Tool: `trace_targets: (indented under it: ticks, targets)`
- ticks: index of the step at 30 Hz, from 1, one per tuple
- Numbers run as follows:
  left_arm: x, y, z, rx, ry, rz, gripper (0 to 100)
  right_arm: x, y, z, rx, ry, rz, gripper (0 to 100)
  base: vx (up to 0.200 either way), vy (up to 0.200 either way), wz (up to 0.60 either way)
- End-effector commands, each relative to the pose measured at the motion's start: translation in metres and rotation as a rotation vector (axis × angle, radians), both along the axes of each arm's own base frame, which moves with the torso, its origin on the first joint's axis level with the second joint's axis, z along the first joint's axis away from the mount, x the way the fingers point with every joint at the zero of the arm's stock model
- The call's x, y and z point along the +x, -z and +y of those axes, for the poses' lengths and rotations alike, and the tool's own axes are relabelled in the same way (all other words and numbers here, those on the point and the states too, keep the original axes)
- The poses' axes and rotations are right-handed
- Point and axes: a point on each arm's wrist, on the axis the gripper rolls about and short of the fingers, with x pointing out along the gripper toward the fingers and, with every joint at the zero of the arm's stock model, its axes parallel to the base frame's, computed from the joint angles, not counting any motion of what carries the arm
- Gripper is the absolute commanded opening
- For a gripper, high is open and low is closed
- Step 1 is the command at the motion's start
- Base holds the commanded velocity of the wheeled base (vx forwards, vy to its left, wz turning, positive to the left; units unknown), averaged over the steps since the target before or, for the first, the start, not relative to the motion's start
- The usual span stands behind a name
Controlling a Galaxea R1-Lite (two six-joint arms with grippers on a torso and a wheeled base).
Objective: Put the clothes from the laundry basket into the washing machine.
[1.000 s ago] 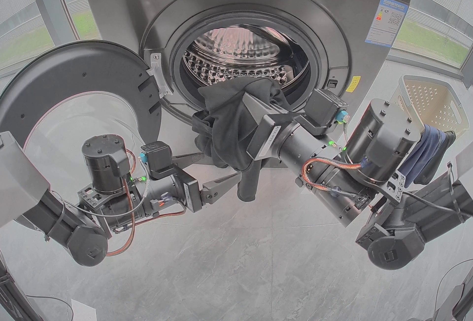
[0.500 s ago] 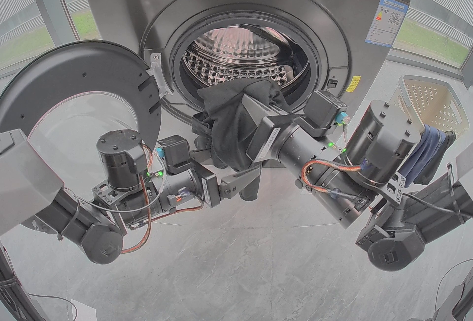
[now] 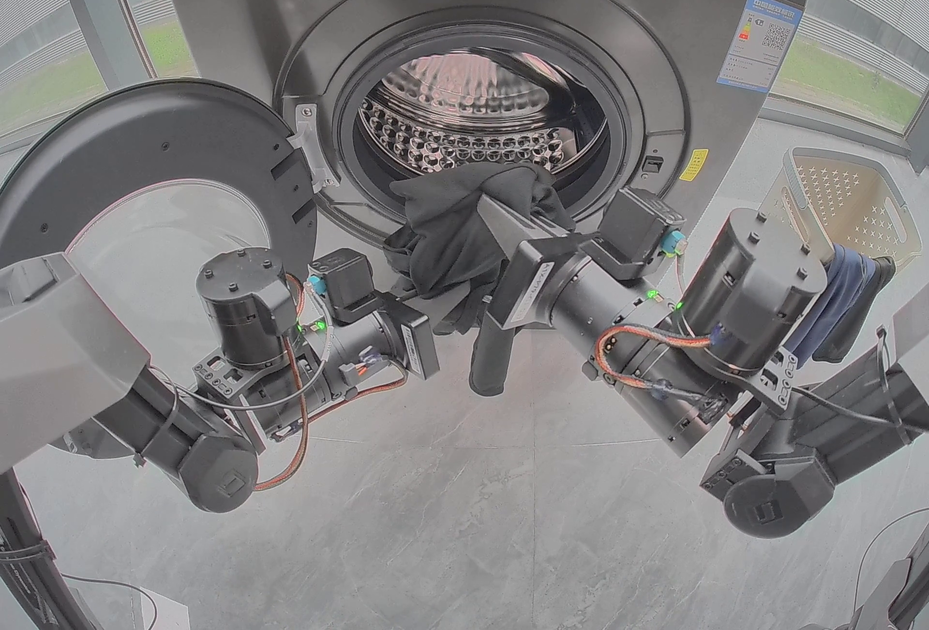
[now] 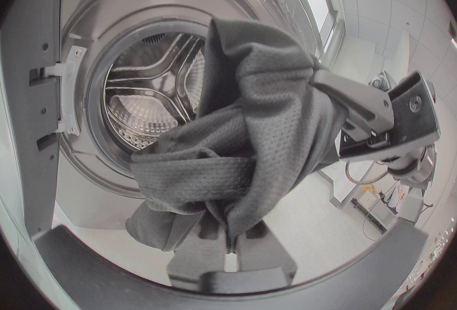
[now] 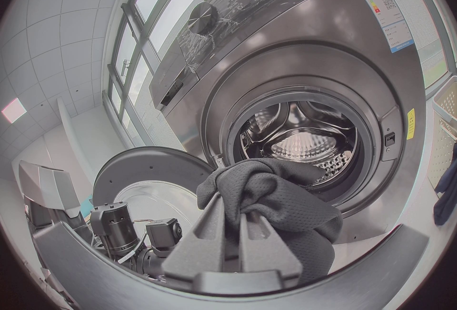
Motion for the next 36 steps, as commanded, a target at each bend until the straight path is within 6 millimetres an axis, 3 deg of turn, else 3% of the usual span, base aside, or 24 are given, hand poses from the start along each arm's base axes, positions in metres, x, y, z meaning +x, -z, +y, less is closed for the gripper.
trace_targets:
  ticks: [1, 6, 7, 14, 29, 36]
  targets:
    - [0.0, -0.001, 0.001, -0.017, -0.009, -0.008, 0, 0.001, 0.001, -0.002, -0.002, 0.005, 0.005, 0, 0.0, 0.0, 0.0]
    - [-0.011, -0.008, 0.006, -0.031, -0.007, -0.025, 0, 0.005, 0.005, -0.006, -0.013, 0.012, 0.01, 0, 0.0, 0.0, 0.0]
    - [-0.013, -0.009, 0.007, -0.032, -0.009, -0.028, 0, 0.005, 0.005, -0.006, -0.013, 0.012, 0.01, 100, 0.0, 0.0, 0.0]
    - [-0.035, -0.021, 0.018, -0.046, -0.003, -0.05, 0, 0.005, 0.013, -0.011, -0.03, 0.019, 0.031, 100, 0.0, 0.0, 0.0]
    - [-0.034, -0.03, 0.02, -0.083, -0.006, -0.074, 0, -0.009, 0.046, -0.03, -0.139, 0.033, 0.106, 100, 0.0, 0.0, 0.0]
    - [-0.036, -0.034, 0.021, -0.102, -0.005, -0.099, 0, -0.002, 0.063, -0.03, -0.183, 0.047, 0.138, 100, 0.0, 0.0, 0.0]
